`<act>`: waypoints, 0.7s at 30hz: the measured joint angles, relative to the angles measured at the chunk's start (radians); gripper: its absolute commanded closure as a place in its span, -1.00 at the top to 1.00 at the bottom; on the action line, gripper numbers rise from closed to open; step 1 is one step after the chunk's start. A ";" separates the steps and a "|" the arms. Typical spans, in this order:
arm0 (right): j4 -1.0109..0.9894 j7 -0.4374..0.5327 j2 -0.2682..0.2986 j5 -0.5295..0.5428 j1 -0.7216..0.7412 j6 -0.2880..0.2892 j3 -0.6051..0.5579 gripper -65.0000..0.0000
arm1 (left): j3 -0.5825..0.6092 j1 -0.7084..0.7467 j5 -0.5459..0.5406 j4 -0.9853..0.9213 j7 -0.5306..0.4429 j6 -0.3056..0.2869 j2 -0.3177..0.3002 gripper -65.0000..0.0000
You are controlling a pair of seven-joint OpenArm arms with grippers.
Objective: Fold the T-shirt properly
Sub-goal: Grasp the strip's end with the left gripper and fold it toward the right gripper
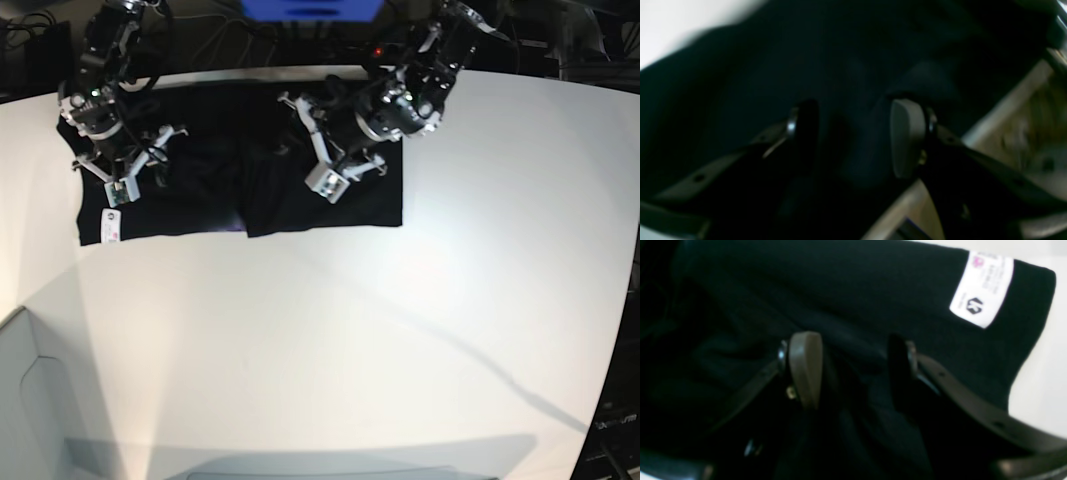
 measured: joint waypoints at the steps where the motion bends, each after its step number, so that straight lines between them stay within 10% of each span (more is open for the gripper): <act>1: 0.000 0.000 0.000 0.000 -0.001 0.000 0.003 -0.10 | 0.054 -0.016 0.000 0.000 0.000 0.000 -0.010 0.03; 9: 0.003 -0.003 -0.016 -0.001 0.036 -0.001 0.077 -0.10 | 0.302 -0.107 -0.022 0.021 0.008 0.000 -0.071 0.03; 21: 0.003 -0.003 -0.047 0.000 0.127 0.000 0.250 0.23 | -0.130 -0.032 -0.339 0.102 -0.006 0.011 -0.296 0.03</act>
